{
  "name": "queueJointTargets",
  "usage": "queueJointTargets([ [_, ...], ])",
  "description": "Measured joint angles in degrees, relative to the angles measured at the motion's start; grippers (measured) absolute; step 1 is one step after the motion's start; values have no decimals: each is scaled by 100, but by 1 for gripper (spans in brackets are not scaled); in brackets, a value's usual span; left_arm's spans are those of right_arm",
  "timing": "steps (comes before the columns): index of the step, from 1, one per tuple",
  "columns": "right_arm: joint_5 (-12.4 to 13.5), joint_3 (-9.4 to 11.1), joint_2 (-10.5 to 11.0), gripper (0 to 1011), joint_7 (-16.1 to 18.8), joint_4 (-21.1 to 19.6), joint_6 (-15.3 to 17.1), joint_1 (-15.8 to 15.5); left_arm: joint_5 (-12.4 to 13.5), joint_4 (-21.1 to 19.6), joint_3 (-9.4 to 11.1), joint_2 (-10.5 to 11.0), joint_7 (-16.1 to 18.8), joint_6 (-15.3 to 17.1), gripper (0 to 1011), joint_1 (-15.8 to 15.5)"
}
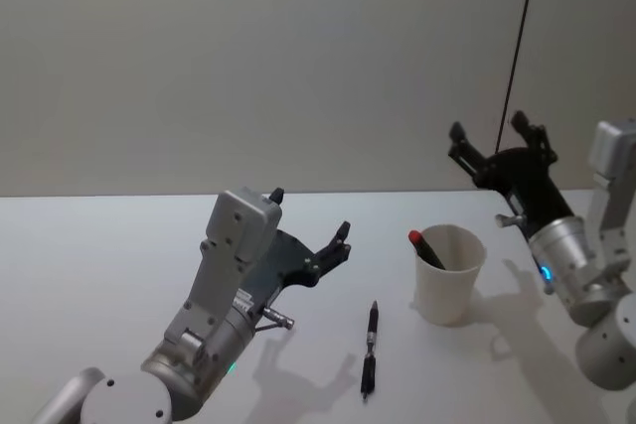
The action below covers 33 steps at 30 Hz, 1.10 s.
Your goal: Place the pen into the pen holder.
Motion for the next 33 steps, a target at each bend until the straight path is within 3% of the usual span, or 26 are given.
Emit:
queueJointTargets([
  [15,290,281,322,1001,-494,-1211,826,-830,0,0,0,0,0,0,1004,0],
  [33,493,572,644,1001,-650,-1951,1368,-1515,0,0,0,0,0,0,1004,0],
])
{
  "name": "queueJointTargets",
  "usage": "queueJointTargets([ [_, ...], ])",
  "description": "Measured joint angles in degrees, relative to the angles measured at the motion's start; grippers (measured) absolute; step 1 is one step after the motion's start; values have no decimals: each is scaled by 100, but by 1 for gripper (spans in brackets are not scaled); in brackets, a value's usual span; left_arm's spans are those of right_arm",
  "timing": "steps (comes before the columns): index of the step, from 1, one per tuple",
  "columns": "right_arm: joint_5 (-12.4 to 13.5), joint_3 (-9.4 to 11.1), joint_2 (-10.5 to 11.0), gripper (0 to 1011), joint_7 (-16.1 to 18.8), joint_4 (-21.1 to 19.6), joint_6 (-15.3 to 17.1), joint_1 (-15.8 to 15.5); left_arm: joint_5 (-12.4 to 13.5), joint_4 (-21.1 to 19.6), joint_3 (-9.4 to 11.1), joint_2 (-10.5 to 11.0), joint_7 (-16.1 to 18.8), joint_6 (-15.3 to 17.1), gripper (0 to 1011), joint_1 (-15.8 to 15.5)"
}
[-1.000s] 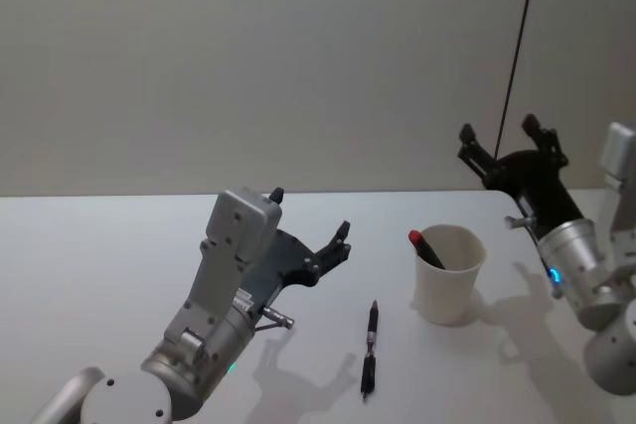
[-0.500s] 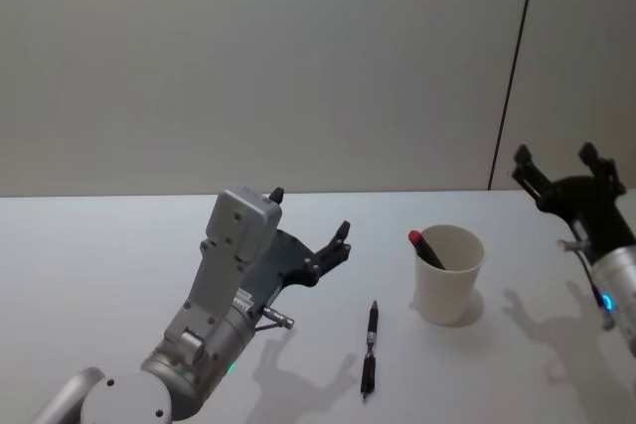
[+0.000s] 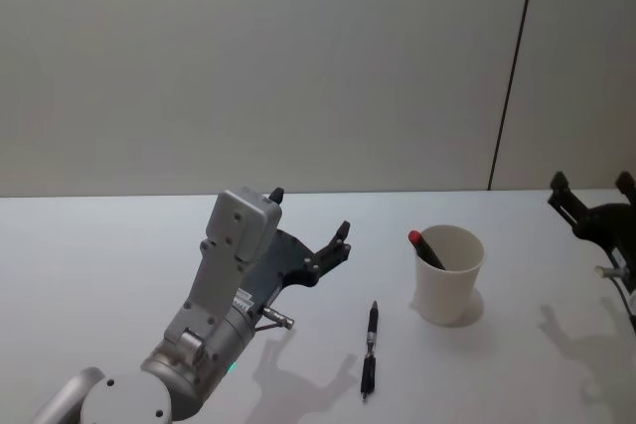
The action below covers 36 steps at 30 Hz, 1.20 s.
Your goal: Place the pen into the pen holder.
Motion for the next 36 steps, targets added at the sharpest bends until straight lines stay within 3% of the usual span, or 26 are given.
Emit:
queueJointTargets([
  [14,20,92,101,1001,-69,-144,224,-196,0,0,0,0,0,0,1004,0],
  [36,23,128,137,1001,-97,-187,311,-264,-3,4,-5,-18,-2,68,1004,-9],
])
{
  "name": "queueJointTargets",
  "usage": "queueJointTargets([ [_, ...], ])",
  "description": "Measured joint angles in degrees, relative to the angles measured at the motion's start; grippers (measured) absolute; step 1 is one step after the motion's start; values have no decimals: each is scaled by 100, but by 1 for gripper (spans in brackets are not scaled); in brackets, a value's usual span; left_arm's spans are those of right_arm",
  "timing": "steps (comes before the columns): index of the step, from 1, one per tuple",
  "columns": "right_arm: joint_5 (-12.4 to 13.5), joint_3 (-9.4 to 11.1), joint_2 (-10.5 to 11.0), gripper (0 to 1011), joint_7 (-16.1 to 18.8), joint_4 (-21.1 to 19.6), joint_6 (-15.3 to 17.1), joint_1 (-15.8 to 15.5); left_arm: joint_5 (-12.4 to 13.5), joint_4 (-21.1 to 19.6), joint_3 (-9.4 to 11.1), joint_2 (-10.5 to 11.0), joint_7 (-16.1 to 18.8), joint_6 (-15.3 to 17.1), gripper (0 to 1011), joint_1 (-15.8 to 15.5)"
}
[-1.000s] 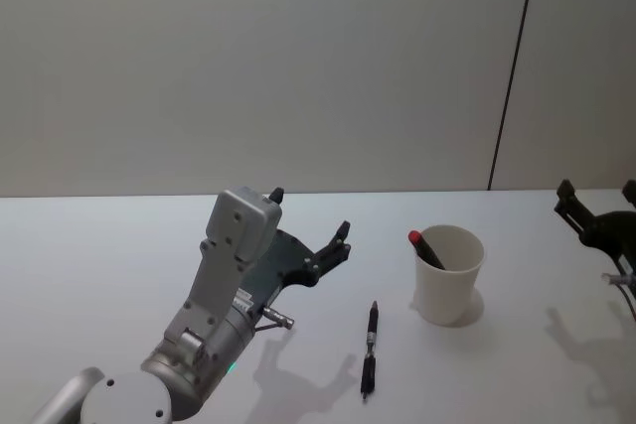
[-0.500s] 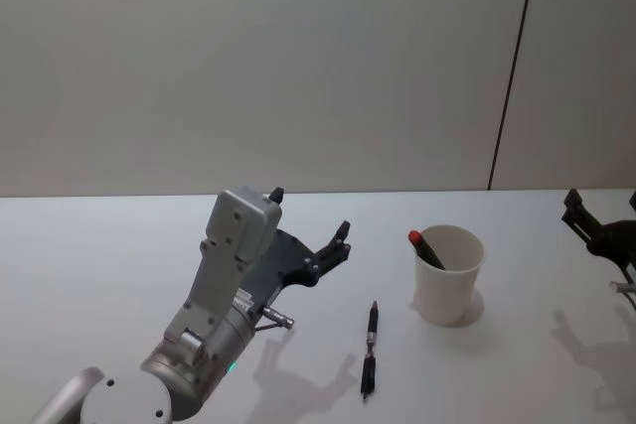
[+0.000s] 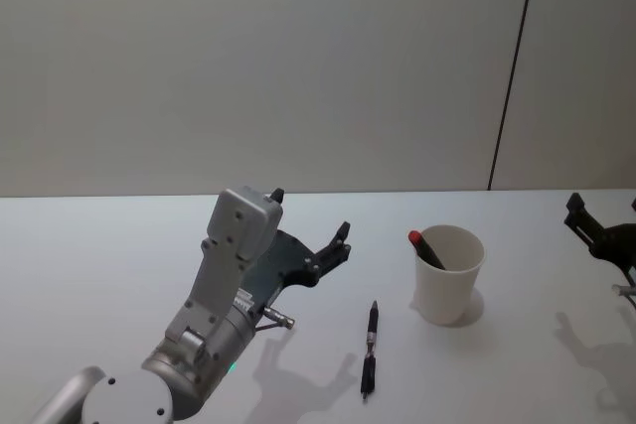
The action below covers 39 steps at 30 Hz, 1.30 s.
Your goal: Place the pen into the pen holder.
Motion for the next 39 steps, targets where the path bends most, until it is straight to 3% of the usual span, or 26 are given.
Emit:
queueJointTargets([
  [26,-1,6,8,1001,-4,-8,16,-13,-527,483,-43,-346,-367,1026,1004,-321],
  [39,-1,5,8,1001,-4,-8,16,-13,-750,842,-1,-584,-389,1757,1004,-495],
])
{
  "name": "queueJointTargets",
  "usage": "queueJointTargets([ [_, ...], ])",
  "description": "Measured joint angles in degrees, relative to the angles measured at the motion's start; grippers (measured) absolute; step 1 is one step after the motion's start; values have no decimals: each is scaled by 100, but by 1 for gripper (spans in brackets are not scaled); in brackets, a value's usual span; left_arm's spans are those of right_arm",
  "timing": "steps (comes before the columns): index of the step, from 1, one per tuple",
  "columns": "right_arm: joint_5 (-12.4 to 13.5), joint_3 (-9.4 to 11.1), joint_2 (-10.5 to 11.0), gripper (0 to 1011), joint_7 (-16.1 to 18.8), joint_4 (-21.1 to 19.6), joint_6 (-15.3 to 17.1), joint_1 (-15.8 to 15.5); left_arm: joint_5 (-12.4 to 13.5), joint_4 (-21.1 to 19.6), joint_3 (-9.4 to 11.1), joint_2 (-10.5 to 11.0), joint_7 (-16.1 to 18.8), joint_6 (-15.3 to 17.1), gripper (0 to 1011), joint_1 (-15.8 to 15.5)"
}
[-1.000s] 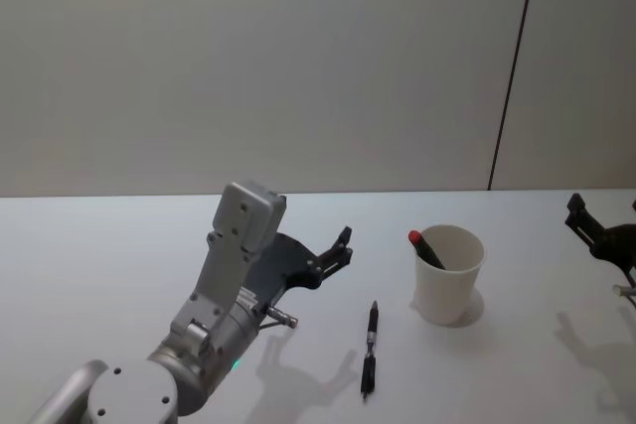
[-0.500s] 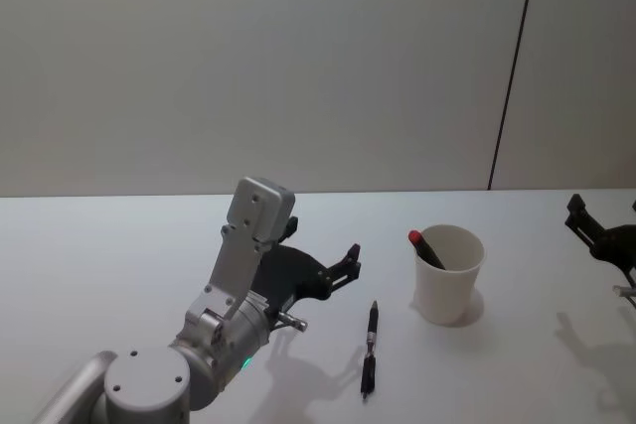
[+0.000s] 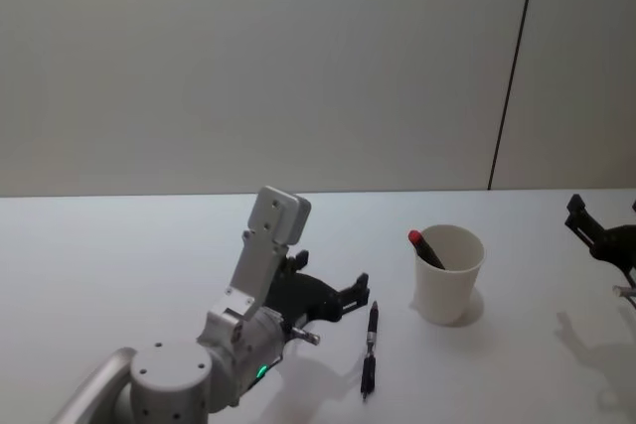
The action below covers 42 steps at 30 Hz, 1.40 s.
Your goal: Place the pen into the pen holder.
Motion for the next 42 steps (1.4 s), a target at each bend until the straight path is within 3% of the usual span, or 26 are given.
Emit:
queueJointTargets([
  [7,0,0,0,1001,0,0,0,0,17,313,50,-149,-122,308,1004,-146],
  [13,0,0,0,1001,0,0,0,0,189,702,116,-303,-377,502,1004,-339],
  [28,0,0,0,1001,0,0,-1,0,557,1513,250,-601,-821,670,1004,-710],
  [42,0,0,0,1001,0,1,0,0,731,1746,296,-693,-821,868,1004,-804],
])
